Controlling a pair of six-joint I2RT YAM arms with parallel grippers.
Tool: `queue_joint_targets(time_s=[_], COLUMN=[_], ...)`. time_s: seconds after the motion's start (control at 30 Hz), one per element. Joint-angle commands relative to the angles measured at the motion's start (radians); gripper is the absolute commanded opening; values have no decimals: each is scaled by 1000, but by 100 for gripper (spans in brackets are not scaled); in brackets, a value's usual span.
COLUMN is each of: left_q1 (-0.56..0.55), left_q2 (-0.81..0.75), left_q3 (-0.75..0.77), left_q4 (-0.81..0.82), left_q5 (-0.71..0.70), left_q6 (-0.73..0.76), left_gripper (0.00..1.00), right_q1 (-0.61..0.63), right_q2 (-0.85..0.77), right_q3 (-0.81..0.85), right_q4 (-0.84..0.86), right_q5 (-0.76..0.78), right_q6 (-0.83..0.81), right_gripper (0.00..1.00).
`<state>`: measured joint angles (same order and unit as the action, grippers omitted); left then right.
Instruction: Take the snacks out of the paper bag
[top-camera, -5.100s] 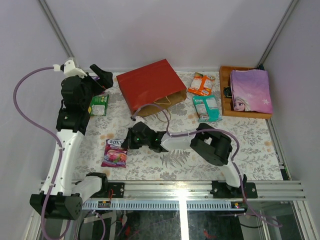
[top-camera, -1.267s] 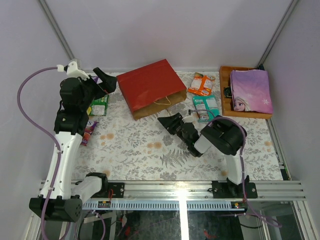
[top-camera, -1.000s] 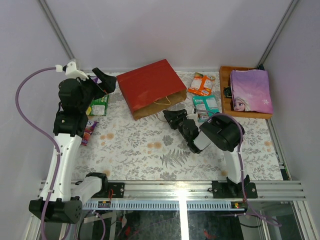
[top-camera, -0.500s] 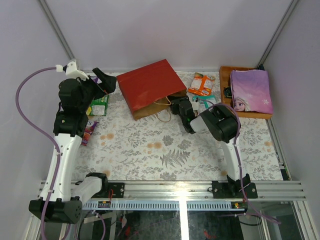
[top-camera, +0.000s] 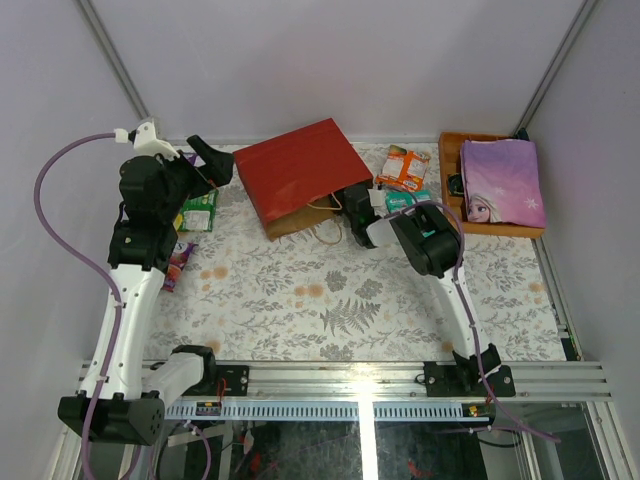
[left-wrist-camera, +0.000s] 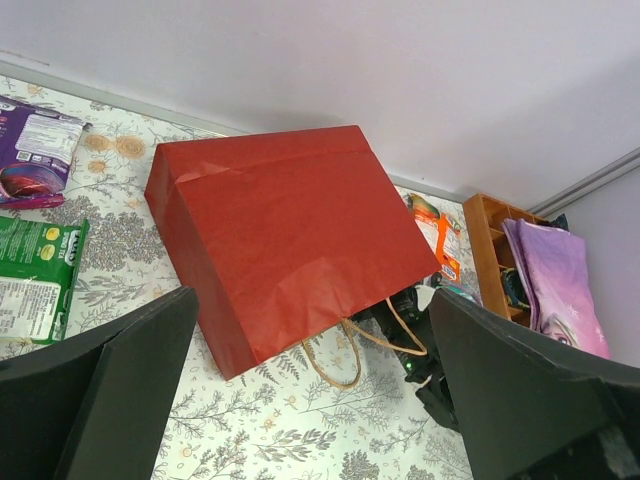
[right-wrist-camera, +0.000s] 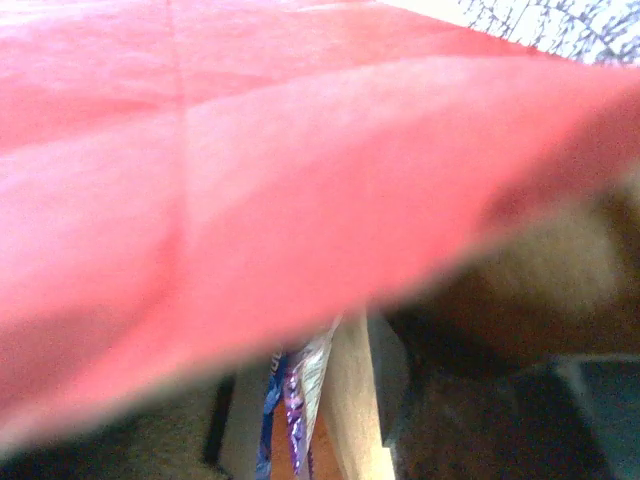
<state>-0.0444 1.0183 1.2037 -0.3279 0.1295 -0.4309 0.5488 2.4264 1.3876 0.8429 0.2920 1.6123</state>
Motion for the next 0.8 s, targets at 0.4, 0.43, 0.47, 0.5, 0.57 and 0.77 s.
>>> queue_joint_targets(time_s=[0.4, 0.43, 0.47, 0.5, 0.57, 0.77], left_q1=[-14, -14, -15, -15, -14, -15], left_q2=[7, 7, 7, 8, 5, 8], left_q3=[-5, -4, -4, -4, -2, 0], left_q4=[66, 66, 65, 63, 61, 49], left_q5=[-17, -16, -15, -16, -18, -37], left_q6=[28, 28, 29, 29, 30, 38], left_gripper=[100, 100, 100, 100, 100, 100], right_q1=[-2, -2, -2, -3, -3, 15], right_q2=[-215, -247, -284, -322, -408, -725], right_q3=[-246, -273, -300, -325, -387, -598], right_q4=[136, 149, 155, 155, 121, -124], right_q5=[-25, -40, -69, -94, -149, -336], right_q6=[-99, -105, -107, -106, -113, -182], right_gripper=[0, 0, 0, 0, 0, 0])
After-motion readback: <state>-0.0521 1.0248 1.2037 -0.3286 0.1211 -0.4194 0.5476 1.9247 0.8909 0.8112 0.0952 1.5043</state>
